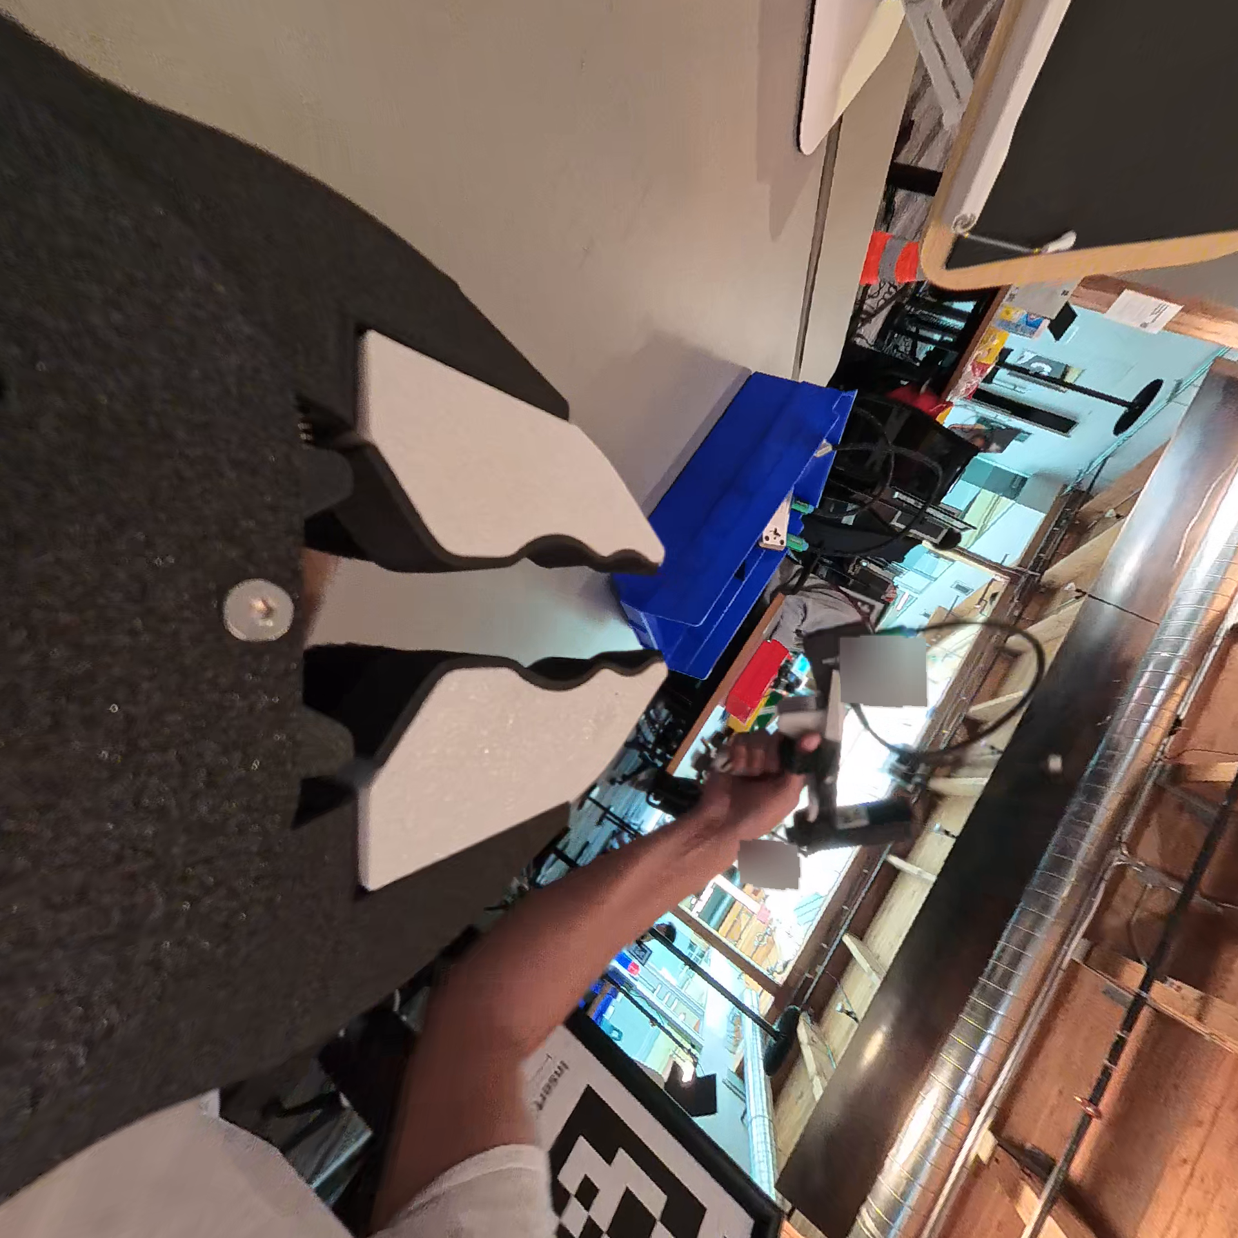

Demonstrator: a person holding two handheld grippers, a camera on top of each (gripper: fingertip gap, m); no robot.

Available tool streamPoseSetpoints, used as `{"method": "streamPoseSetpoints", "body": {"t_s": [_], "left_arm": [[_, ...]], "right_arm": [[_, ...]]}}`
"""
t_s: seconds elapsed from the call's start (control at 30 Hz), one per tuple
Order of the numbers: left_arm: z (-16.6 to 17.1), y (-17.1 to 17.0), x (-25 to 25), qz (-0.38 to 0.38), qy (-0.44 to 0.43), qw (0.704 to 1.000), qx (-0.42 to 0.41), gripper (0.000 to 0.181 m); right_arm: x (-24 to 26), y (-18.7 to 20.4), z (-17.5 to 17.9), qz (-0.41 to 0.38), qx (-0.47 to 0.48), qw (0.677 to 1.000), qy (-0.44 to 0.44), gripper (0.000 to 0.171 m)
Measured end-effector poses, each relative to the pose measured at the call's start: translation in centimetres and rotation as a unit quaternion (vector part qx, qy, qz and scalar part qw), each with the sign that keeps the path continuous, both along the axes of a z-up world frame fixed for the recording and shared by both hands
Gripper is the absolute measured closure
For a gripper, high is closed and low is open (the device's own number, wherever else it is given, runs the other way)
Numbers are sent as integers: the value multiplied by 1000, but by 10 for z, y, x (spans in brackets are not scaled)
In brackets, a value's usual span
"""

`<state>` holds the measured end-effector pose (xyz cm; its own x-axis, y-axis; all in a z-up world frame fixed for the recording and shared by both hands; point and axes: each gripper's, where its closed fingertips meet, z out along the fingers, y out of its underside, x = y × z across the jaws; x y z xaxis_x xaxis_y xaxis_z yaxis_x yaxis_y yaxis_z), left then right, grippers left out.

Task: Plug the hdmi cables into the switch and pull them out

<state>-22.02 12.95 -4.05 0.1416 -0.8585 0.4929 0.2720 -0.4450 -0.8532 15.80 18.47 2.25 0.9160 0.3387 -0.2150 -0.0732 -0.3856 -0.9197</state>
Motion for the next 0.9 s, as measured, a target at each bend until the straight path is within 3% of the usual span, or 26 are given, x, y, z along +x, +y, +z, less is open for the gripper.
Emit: {"method": "streamPoseSetpoints", "body": {"t_s": [0.13,0.4,0.57,0.73,0.9], "left_arm": [[-2,-7,9,-11,21,999,23,161],[-7,-11,15,-21,42,998,39,162],[-8,-8,9,-11,48,998,39,162],[-17,-7,5,10,89,994,66,162],[-31,-5,-2,55,186,971,140,155]], "right_arm": [[70,31,-38,36,-126,988,-79,145],[101,87,-105,162,-288,910,-251,146],[103,77,-159,242,-441,805,-314,145],[91,95,-175,231,-451,798,-327,142],[90,93,-153,217,-411,821,-330,125]]}}
